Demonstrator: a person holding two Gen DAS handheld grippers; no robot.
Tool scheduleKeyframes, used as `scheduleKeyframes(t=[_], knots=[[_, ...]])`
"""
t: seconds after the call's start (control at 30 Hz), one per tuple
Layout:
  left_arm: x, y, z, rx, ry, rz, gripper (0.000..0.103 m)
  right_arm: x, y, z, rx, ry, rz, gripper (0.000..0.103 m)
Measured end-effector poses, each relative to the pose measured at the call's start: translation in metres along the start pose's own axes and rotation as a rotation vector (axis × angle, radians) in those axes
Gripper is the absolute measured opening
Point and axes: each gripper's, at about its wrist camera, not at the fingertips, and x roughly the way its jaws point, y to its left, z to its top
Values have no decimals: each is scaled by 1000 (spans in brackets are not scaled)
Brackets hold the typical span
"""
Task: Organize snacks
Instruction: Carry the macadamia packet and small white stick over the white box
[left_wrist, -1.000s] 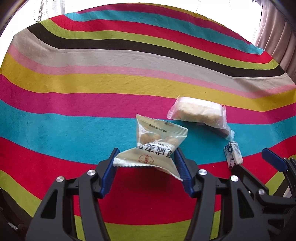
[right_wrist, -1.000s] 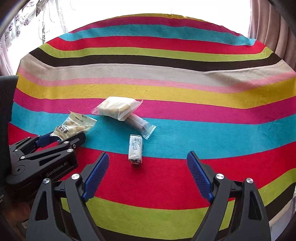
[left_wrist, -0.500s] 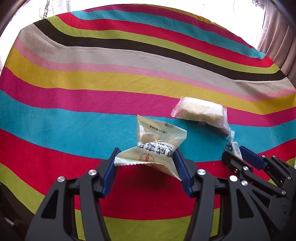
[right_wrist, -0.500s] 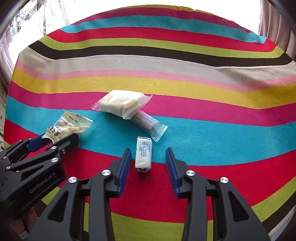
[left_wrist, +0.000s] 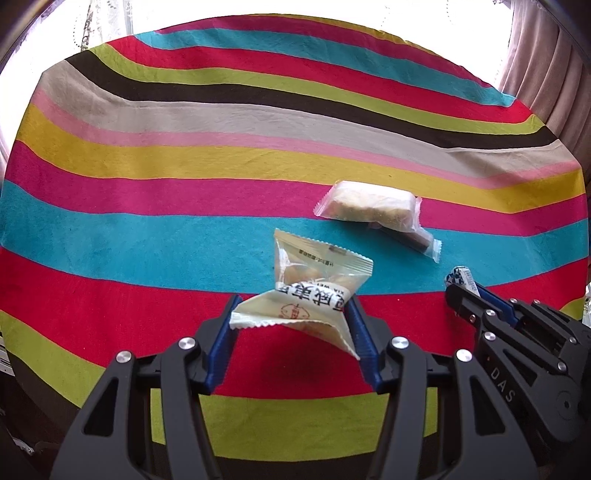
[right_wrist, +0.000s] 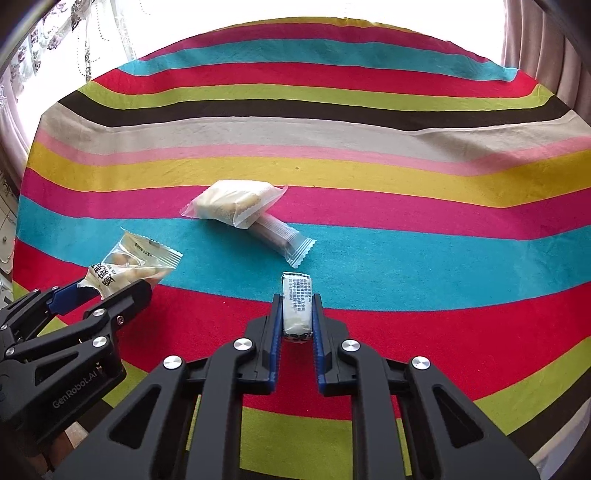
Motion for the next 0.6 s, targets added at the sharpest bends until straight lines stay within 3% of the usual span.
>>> scheduleKeyframes(t=[0.6], knots=[[-42,-51,-32,73,-16,-34,56,-56,-44,-33,96,-24,-1,14]])
